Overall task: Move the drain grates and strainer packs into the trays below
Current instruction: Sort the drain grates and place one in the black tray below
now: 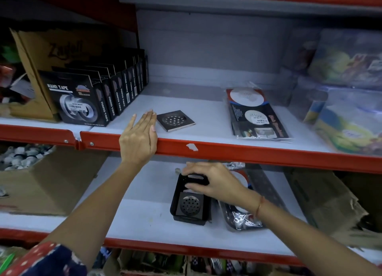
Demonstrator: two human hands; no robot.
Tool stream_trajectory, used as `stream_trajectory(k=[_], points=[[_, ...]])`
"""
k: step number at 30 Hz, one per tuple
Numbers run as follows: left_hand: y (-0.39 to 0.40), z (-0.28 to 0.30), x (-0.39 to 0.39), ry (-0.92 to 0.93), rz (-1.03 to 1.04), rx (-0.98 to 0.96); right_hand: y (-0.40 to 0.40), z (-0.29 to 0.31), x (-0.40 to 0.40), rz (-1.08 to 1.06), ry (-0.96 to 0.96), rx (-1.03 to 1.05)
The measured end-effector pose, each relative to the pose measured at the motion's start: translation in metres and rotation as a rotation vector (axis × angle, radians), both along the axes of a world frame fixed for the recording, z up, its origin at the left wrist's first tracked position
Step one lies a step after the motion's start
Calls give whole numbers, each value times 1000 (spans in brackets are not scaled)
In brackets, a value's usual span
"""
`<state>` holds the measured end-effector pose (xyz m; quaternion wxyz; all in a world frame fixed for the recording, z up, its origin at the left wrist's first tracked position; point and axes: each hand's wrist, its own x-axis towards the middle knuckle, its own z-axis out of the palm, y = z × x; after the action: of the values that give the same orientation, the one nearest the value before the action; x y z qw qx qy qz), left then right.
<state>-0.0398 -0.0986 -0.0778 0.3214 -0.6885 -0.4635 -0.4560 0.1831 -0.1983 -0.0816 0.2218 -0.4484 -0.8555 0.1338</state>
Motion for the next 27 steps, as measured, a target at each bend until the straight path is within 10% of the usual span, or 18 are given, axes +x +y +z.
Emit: stream_trajectory(k=[7, 18, 27], points=[[-1, 1, -1, -3, 6, -38, 28, 92, -2, 39, 273, 277], [5, 0, -3, -13, -58, 30, 180, 132, -30, -46, -513, -346], [8, -3, -4, 4, -56, 50, 189, 130, -44, -81, -577, -426]])
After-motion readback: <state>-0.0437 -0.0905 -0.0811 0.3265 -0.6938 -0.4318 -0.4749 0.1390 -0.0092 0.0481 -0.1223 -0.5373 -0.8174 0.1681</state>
